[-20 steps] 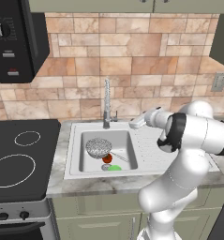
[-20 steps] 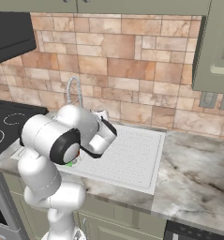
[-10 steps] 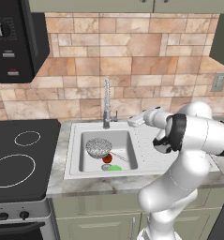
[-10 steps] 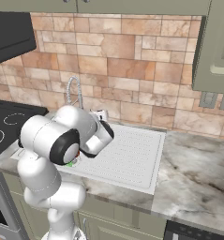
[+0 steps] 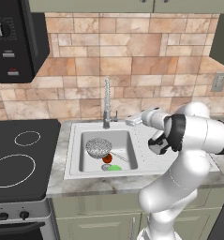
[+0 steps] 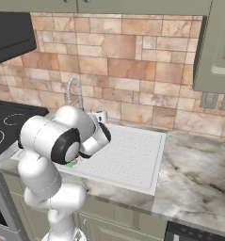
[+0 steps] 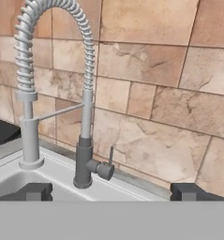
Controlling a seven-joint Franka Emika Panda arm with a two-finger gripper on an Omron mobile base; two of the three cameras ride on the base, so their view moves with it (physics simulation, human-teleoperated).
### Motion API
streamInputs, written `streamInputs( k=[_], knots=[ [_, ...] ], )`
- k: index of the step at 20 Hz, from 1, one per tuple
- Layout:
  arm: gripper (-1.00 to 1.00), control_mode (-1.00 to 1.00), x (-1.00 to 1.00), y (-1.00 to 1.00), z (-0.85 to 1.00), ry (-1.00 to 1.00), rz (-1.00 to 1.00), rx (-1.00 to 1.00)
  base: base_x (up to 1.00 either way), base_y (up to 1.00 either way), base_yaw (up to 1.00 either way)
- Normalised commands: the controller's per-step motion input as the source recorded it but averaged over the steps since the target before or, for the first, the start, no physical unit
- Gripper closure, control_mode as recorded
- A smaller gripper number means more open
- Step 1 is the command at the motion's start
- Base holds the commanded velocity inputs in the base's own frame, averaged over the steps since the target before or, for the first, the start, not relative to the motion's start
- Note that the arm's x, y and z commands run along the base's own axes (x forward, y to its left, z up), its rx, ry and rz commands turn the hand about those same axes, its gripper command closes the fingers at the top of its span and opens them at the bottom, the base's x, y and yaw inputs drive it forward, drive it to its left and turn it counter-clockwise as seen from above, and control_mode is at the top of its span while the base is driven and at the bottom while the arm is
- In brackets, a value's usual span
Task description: Pick the strainer and cup and place them in the sink. Then turn on the water.
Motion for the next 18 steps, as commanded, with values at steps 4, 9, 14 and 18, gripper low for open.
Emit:
streamInputs(
  k=[4,9,14,18],
  knots=[
    [-1.00,-1.00,0.03,0.03,-0.05,0.00,0.00,0.07,0.00,0.00,0.00],
    [-1.00,-1.00,0.09,0.04,-0.15,0.00,0.00,0.08,0.00,0.00,0.00],
    [-1.00,-1.00,0.22,0.00,-0.16,-0.02,0.03,0.07,0.00,0.00,0.00],
    [-1.00,-1.00,0.29,0.00,-0.18,-0.04,0.04,0.05,0.00,0.00,0.00]
  ],
)
